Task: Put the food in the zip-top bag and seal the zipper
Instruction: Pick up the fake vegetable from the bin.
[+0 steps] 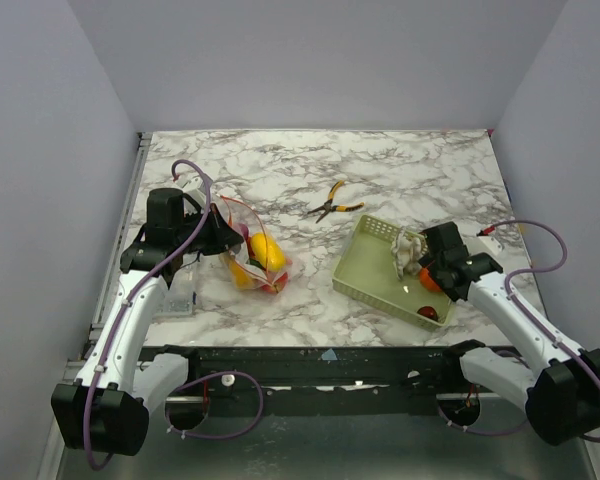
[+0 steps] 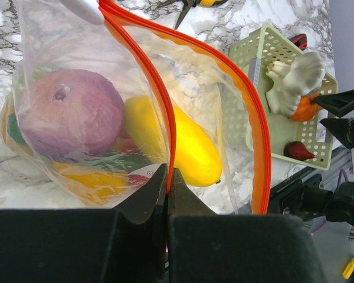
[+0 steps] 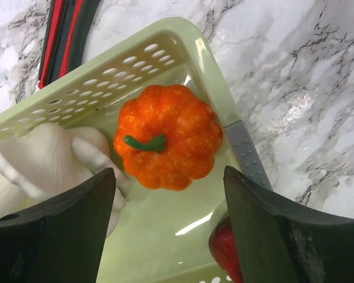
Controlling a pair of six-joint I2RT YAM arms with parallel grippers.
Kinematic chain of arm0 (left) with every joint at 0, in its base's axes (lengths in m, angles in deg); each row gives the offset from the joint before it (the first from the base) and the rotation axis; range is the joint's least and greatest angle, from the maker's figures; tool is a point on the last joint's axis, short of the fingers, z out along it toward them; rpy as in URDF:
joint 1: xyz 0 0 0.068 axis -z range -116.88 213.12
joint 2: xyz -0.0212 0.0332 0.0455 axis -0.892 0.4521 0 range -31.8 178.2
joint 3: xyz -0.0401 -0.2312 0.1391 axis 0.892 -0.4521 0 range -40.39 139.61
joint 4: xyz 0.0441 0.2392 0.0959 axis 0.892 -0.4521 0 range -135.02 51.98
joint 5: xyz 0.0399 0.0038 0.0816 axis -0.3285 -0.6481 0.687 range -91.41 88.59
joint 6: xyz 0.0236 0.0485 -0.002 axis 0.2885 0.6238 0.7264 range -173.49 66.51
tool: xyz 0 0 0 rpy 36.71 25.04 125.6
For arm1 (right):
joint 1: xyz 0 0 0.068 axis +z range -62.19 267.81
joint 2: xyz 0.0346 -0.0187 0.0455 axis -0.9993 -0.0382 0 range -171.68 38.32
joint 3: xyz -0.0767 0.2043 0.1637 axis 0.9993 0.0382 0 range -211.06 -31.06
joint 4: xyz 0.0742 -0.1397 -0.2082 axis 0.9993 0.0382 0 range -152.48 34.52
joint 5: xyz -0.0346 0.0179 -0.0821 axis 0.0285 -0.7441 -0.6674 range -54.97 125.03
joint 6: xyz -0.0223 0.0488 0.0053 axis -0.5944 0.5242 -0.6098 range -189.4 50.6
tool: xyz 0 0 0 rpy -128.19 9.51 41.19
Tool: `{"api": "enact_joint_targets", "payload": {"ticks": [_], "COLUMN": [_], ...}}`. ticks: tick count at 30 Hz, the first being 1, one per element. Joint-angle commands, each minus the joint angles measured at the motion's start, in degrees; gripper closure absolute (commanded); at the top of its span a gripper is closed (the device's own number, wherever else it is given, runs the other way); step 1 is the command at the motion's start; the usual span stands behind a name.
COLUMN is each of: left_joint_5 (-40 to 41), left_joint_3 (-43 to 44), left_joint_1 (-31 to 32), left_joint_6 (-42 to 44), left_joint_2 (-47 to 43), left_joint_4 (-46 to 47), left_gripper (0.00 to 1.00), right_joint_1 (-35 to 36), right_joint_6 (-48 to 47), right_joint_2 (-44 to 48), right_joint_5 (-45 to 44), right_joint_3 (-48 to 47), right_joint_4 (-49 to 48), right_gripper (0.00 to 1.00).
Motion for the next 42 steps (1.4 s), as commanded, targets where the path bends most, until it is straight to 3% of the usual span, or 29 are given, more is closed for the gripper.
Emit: {"api": "enact_joint_targets", "payload": {"ticks": [1,8,20,25,30,34,42], "left_joint_5": [-2.0,-2.1,-2.5,-2.6,-2.8,-3.2,-2.9], "left_joint_3": [-0.7,-0.8,-0.9,-0.9,-0.9,-0.9,-0.8], "left_joint_1": [0.2,0.2,0.2,0.2,0.2,0.2,0.2], "left_joint_6": [-0.3,-0.4,-0.5,-0.6,-0.6,-0.7,-0.7], "left_joint_2": [-1.0,-0.9,-0.9,-0.9,-0.9,-0.5,-0.7], "left_joint_4": [1.0,1.1,1.2,1.3,1.3,1.5,1.5], "left_gripper": [1.00,1.00,1.00,1.00,1.00,1.00,1.00], "right_joint_1": [-2.0,-4.5,-6.6,-7.1,-7.1,-7.1,-7.1], "right_joint_6": [1.0,-2.5,-4.9,-8.4,-8.4,-9.9,-19.1], "right_joint_2": [-0.9,-4.0,-11.0,-14.2,-14.9,-12.0,2.5], "right_joint_5": [-0.2,3.1,-2.7,0.6,0.1,-0.3,5.7], "right_joint_3": [1.6,2.0,2.8,2.9,1.9,1.2,-1.1], "right_joint_4": [-2.0,-6.3,-9.5,-13.8,-13.8,-12.6,-9.3], "right_gripper": [0.20,0.04,0.03,0.05,0.17,0.44,0.83]}}
